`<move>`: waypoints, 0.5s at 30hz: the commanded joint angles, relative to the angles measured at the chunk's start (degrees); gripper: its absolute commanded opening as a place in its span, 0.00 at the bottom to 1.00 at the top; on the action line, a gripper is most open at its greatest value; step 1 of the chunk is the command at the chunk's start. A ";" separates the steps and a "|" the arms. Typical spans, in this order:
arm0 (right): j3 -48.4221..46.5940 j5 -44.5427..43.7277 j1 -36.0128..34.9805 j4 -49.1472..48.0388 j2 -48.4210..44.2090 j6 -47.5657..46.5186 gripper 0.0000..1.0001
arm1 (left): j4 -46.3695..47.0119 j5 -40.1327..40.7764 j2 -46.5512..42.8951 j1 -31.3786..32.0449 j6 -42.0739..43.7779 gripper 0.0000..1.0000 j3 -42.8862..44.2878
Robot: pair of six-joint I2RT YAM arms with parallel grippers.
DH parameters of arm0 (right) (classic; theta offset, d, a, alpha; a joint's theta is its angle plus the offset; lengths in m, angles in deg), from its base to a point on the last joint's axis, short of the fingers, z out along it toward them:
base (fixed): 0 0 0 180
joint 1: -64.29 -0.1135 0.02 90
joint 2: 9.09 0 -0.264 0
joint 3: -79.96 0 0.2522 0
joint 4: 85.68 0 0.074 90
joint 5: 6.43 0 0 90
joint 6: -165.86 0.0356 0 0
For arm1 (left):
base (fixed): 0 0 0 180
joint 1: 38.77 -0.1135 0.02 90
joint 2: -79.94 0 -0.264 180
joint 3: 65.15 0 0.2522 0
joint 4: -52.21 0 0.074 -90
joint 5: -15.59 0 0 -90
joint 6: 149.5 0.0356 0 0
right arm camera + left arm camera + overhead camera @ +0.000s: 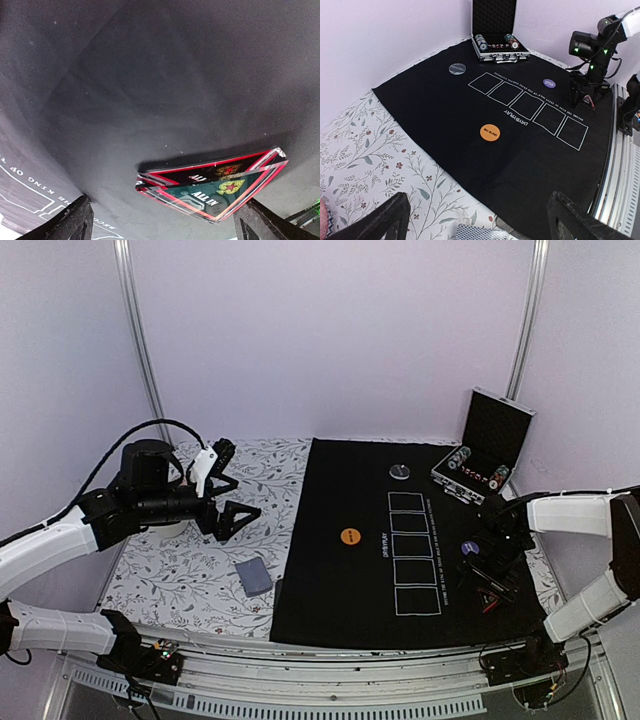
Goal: Distribute texas hold em gaming equipment
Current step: Move the all-in button to the poker table mat.
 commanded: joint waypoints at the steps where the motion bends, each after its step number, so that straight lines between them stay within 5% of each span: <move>1: -1.17 -2.53 -0.80 3.15 1.65 1.12 0.99 | 0.41 -0.45 -0.56 1.08 0.38 0.98 -0.61; 8: -4.39 -13.33 -0.78 9.38 4.64 2.77 1.00 | 0.42 -0.72 -0.66 1.06 0.35 0.98 -0.52; 15: -4.74 -14.34 -0.78 9.64 7.01 3.40 1.00 | 0.43 -0.46 -0.67 1.08 0.43 0.98 -0.61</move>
